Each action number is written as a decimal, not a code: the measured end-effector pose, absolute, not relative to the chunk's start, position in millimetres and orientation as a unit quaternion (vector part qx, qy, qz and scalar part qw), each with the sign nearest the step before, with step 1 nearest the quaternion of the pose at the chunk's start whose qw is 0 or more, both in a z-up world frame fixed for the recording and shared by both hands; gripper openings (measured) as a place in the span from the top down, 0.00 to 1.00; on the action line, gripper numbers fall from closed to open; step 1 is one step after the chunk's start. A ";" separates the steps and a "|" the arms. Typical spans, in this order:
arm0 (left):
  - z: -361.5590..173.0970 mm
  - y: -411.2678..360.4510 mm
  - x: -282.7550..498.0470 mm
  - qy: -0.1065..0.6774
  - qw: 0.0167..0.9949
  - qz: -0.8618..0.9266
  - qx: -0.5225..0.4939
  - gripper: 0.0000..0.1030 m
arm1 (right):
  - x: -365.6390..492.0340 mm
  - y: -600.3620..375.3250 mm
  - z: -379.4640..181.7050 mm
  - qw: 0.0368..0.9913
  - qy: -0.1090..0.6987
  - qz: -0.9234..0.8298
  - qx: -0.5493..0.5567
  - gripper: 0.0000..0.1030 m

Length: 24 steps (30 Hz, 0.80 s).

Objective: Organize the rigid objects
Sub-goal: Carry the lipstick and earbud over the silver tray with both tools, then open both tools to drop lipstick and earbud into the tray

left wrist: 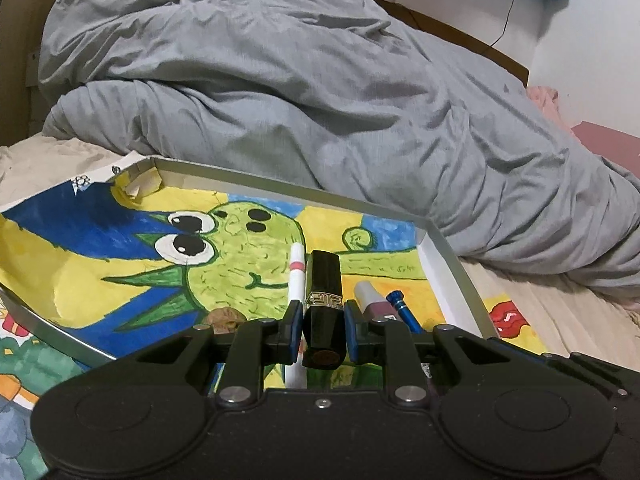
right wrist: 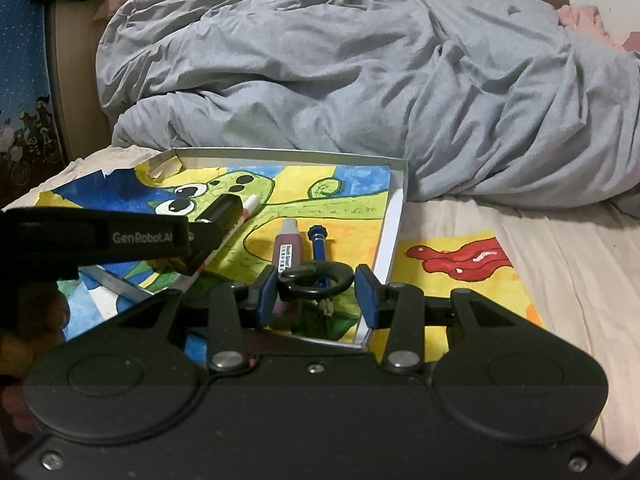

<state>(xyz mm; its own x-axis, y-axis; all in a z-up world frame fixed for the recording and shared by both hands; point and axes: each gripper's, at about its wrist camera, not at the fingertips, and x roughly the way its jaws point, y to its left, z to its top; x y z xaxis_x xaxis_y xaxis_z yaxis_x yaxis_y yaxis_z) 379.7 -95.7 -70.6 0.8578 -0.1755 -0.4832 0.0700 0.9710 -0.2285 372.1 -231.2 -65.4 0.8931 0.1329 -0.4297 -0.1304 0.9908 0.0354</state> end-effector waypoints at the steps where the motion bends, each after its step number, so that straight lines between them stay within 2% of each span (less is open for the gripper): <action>1: -71.2 -95.6 380.6 0.262 0.958 -0.065 -0.102 0.78 | 372.9 -231.5 -65.9 0.973 0.223 0.068 0.003 0.68; 7: -75.5 -92.4 384.7 0.289 0.948 -0.067 -0.113 0.77 | 372.8 -228.5 -65.3 0.971 0.228 0.070 -0.005 0.65; 12: -69.6 -85.3 381.7 0.292 0.946 -0.061 -0.130 0.77 | 367.4 -228.3 -57.7 0.973 0.219 0.070 -0.010 0.47; 13: -66.4 -84.3 380.2 0.289 0.946 -0.061 -0.130 0.75 | 365.2 -228.8 -55.4 0.974 0.216 0.069 -0.008 0.41; 14: -63.0 -83.0 377.9 0.287 0.947 -0.061 -0.130 0.73 | 362.6 -229.6 -52.7 0.975 0.212 0.065 -0.005 0.34; 17: -50.5 -78.3 368.5 0.271 0.952 -0.059 -0.126 0.62 | 353.4 -234.3 -43.8 0.978 0.200 0.058 0.005 0.25; 20: -35.0 -70.7 356.4 0.251 0.958 -0.052 -0.125 0.48 | 341.5 -240.6 -31.4 0.981 0.185 0.053 0.017 0.15; 22: -24.1 -64.2 345.8 0.235 0.963 -0.044 -0.124 0.36 | 333.4 -243.8 -22.7 0.983 0.174 0.054 0.027 0.12; 24: -13.2 -58.3 334.5 0.219 0.968 -0.035 -0.121 0.28 | 322.8 -246.0 -12.3 0.985 0.157 0.057 0.038 0.10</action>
<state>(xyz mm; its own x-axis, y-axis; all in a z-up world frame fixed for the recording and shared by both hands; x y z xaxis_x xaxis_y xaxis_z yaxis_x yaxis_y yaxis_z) 334.5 -58.3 -13.2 0.9020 -0.1206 -0.4145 0.0147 0.9682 -0.2499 322.8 -246.0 -12.3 0.9441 0.1235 -0.3058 -0.0996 0.9907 0.0927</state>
